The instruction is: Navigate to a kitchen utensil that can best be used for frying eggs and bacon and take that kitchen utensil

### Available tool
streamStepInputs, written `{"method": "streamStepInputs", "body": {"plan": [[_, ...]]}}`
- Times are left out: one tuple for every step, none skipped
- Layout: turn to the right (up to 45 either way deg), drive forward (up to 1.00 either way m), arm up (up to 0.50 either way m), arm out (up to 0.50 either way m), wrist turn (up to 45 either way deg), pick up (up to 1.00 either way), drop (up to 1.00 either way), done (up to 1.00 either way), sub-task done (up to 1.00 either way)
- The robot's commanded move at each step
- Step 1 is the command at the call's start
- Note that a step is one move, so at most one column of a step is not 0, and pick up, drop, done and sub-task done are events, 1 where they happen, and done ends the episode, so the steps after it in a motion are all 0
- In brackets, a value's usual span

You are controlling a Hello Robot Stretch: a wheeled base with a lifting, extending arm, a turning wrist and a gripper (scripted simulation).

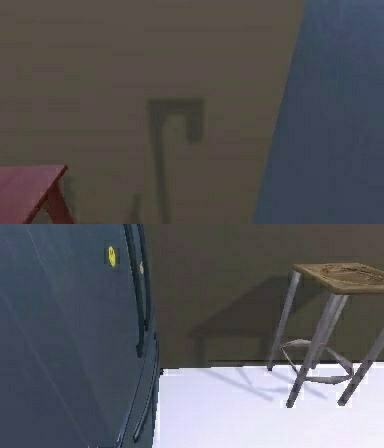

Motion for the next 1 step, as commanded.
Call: {"method": "streamStepInputs", "body": {"plan": [[0.0, 0.3, 0.0, 0.0, 0.0, 0.0, 0.0, 0.0, 0.0]]}}
